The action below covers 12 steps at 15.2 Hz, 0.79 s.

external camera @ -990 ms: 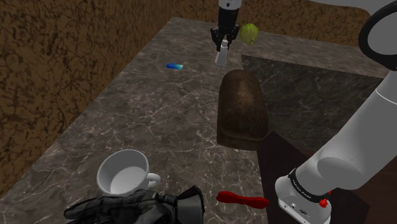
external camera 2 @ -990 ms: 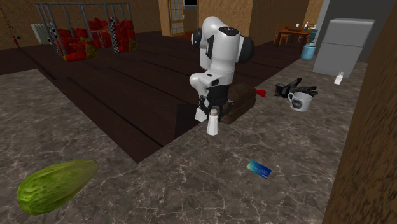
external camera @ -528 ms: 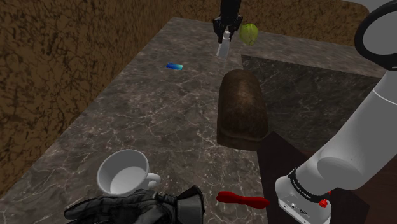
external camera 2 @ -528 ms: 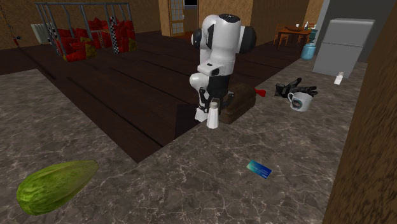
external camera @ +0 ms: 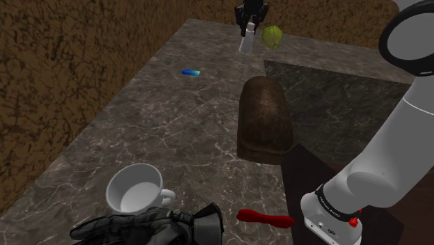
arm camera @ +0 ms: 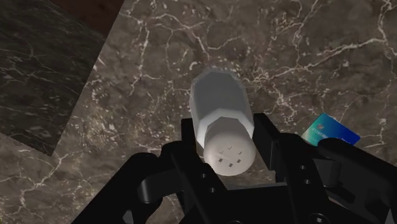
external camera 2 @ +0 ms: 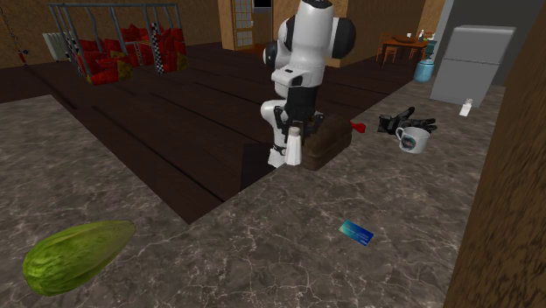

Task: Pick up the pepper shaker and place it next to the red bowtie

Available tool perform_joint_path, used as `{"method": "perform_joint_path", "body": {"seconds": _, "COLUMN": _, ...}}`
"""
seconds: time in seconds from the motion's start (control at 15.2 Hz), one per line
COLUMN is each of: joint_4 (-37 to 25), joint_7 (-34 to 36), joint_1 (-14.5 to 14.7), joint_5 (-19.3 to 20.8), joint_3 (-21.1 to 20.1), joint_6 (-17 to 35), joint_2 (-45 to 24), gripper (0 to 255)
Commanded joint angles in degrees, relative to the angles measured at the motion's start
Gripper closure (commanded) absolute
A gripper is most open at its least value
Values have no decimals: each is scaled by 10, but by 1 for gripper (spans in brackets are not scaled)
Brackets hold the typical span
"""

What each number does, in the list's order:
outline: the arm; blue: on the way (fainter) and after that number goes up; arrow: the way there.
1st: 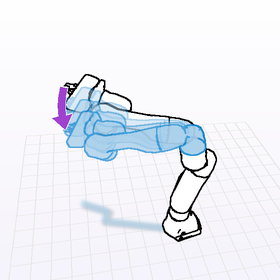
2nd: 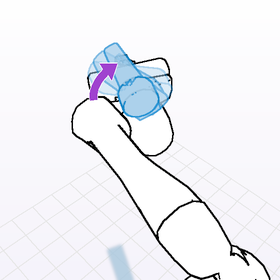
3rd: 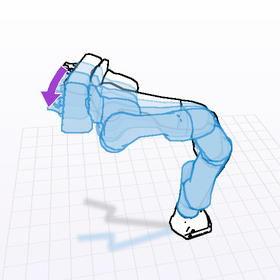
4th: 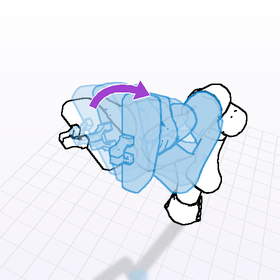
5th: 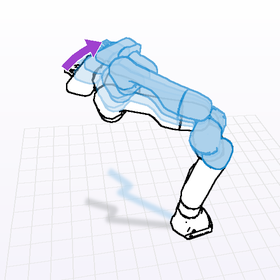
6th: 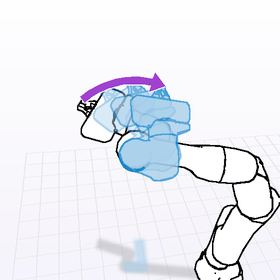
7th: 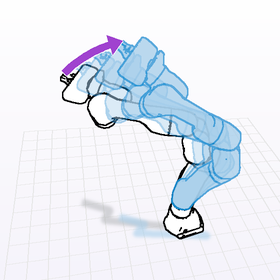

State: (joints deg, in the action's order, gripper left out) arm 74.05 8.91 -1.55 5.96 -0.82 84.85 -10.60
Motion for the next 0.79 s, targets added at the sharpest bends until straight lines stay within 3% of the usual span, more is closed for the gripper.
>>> {"method": "perform_joint_path", "body": {"seconds": 0.0, "joint_4": -29, "joint_7": -1, "joint_1": 1, "joint_5": 0, "joint_3": -1, "joint_6": -21, "joint_2": -9, "gripper": 255}}
{"method": "perform_joint_path", "body": {"seconds": 0.4, "joint_4": -112, "joint_7": -5, "joint_1": 3, "joint_5": 2, "joint_3": 0, "joint_6": -75, "joint_2": -37, "gripper": 255}}
{"method": "perform_joint_path", "body": {"seconds": 0.73, "joint_4": 30, "joint_7": 46, "joint_1": 30, "joint_5": 1, "joint_3": -20, "joint_6": -44, "joint_2": 68, "gripper": 255}}
